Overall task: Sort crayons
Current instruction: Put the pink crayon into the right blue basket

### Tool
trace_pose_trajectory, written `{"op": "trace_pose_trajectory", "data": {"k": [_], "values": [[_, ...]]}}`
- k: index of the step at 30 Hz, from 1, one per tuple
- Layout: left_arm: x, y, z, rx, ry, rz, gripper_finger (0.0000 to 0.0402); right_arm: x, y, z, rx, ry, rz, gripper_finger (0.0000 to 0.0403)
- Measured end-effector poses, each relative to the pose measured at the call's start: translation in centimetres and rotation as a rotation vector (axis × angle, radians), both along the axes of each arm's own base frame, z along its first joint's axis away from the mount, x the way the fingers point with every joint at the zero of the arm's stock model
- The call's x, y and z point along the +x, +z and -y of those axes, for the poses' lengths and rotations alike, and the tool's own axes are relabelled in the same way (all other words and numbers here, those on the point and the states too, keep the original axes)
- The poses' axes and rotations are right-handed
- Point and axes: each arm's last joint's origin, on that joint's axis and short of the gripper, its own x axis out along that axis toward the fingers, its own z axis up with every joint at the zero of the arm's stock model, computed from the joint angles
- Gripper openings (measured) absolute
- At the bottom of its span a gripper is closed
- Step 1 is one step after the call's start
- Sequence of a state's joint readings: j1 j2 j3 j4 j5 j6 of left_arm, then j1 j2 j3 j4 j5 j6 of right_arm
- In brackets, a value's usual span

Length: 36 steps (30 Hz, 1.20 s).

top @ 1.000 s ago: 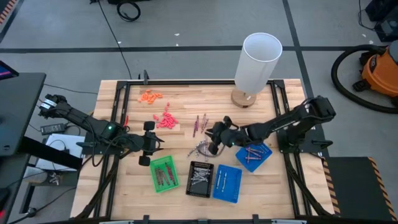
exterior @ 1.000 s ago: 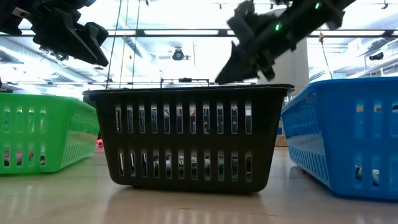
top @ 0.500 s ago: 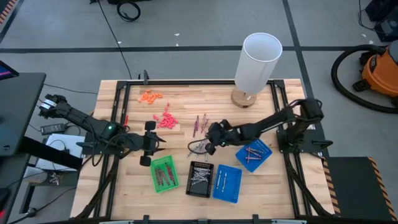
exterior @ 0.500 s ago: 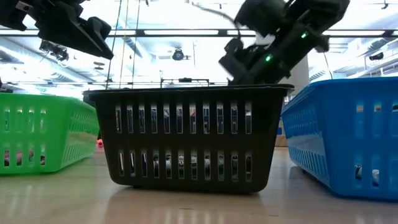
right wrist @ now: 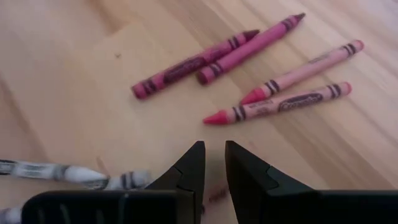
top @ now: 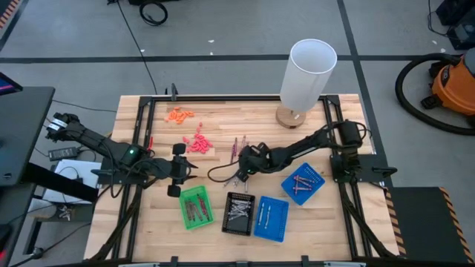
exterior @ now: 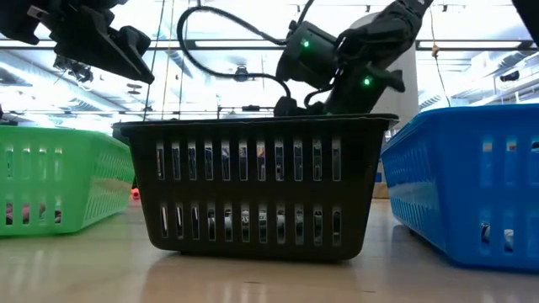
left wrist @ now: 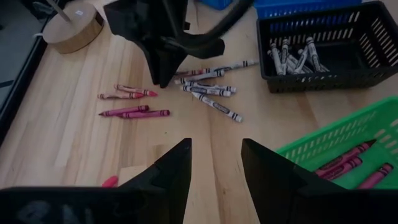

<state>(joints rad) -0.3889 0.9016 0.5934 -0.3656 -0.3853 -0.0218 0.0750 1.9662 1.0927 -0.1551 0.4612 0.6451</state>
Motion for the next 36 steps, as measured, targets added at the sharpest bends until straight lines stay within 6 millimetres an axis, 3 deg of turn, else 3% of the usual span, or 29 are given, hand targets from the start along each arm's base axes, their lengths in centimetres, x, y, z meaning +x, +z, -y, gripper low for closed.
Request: {"op": "trace_pose_trajectory", "data": {"k": [11,20,28,32,36], "values": [[-0.1,-0.1,0.0,-0.008,0.009,-0.012,0.0151,-0.1,-0.2,0.0,-0.023,0.013,-0.034,0.0071],[-0.1,-0.1,0.0,-0.008,0.010,-0.011,0.0151,-1.7,3.5,0.4,0.007,0.010,-0.046,0.0071],[-0.1,-0.1,0.0,-0.006,0.007,-0.009,0.0150,-1.9,3.4,-0.6,-0.109,0.434,-0.229,0.0087],[-0.1,-0.1,0.0,-0.005,0.007,-0.009,0.0151,-2.1,3.3,0.3,-0.011,0.548,-0.279,0.0113],[0.0,0.0,0.0,0.001,0.000,-0.005,0.0151,-2.0,3.7,0.5,-0.068,0.644,-0.328,0.0138]]}}
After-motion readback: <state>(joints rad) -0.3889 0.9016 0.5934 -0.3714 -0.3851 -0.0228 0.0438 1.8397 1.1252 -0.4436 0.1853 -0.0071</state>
